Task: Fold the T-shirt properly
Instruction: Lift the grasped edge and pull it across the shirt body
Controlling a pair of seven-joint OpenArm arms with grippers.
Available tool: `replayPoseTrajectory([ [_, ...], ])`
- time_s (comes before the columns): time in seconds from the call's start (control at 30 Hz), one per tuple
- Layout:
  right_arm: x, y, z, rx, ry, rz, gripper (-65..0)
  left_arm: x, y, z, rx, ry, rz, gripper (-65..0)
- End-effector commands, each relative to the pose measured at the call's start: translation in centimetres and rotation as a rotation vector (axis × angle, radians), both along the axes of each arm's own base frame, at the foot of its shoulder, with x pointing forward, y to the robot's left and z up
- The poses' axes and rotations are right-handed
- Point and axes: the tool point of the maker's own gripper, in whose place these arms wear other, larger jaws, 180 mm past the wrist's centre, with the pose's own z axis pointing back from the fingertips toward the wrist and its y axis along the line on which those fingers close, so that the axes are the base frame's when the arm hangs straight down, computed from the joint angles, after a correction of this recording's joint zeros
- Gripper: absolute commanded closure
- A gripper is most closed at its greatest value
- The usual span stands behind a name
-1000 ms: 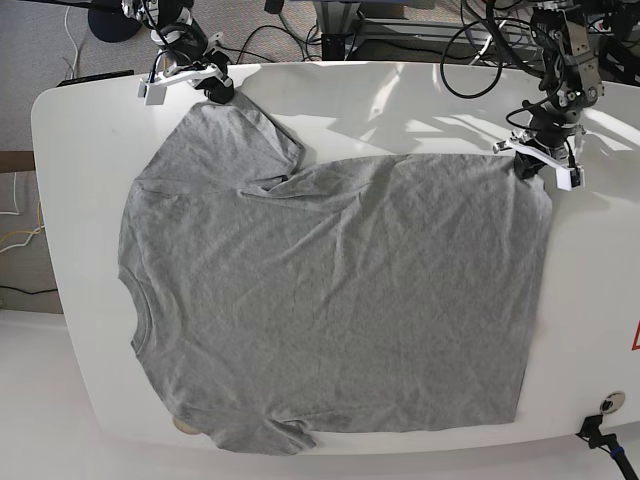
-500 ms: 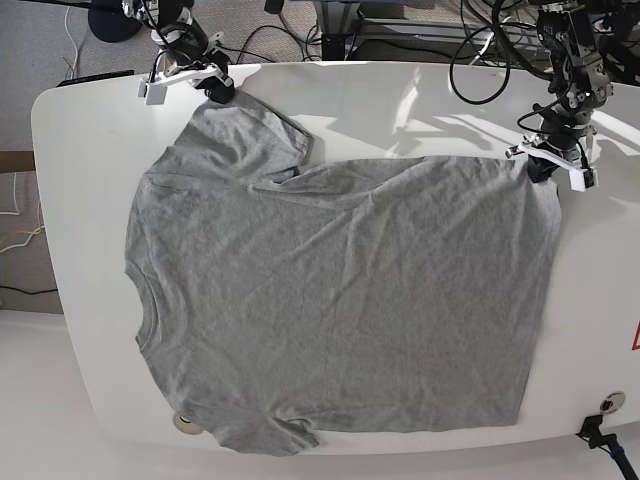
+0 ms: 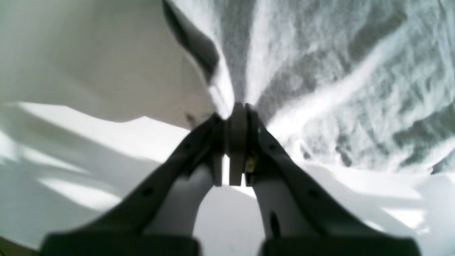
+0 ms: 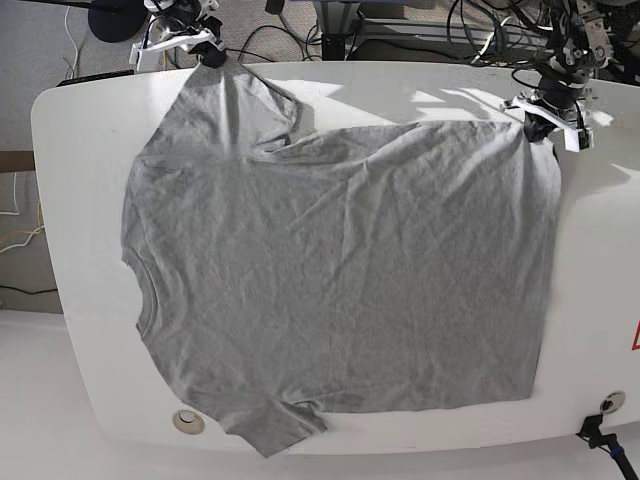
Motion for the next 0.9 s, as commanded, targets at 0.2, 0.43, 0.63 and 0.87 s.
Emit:
replayPoseTrajectory([
  [0.2,1.4,-0.2,4.4,0.019,-0.122,0.014,0.0,-1.9,-1.8,3.0,0.025,-0.038,-0.061,0.0],
  [0.43,5.5,-0.6,6.9,0.110,-0.245,0.011,0.0,0.5,-1.9,4.7,0.035,-0.111,-0.070,0.0],
  [0.63,9.4,-0.9,9.3,0.166,-0.357,0.007,0.0,2.8,-1.9,6.1,0.035,-0.180,-0.067,0.0],
  [0.87,13.8,0.3,11.9,0.197,-0.465,0.079,0.0,6.9,-2.0,8.8,0.034,-0.297,-0.064,0.0],
])
